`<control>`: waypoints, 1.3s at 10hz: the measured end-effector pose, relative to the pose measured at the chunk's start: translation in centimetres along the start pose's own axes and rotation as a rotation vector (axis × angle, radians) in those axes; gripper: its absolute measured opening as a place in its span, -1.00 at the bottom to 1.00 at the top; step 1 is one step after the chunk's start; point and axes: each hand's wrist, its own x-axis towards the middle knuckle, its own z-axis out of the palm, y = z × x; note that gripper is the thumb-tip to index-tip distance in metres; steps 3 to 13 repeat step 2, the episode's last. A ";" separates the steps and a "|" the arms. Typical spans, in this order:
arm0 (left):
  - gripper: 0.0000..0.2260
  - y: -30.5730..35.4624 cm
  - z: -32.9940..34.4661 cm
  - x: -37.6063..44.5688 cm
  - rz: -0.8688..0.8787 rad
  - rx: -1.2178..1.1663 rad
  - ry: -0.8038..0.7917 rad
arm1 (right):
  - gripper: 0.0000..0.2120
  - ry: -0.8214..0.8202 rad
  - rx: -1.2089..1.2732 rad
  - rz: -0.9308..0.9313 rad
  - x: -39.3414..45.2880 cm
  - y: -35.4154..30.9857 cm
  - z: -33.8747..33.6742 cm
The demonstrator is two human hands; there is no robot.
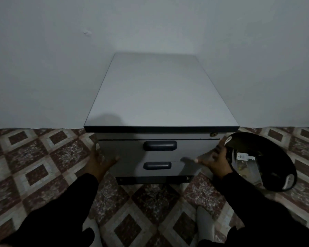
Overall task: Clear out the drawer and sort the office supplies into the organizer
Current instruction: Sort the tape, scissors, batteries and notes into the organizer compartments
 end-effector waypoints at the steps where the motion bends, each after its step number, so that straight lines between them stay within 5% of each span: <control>1: 0.19 -1.0 -2.3 -3.7 -0.142 0.101 -0.150 | -0.20 -0.186 -0.476 -0.007 -4.3 2.5 -1.4; 2: 0.24 -2.7 -6.0 -8.1 -0.246 0.173 -0.254 | -0.25 -0.334 -0.820 -0.066 -9.8 3.5 -2.8; 13: 0.24 -2.7 -6.0 -8.1 -0.246 0.173 -0.254 | -0.25 -0.334 -0.820 -0.066 -9.8 3.5 -2.8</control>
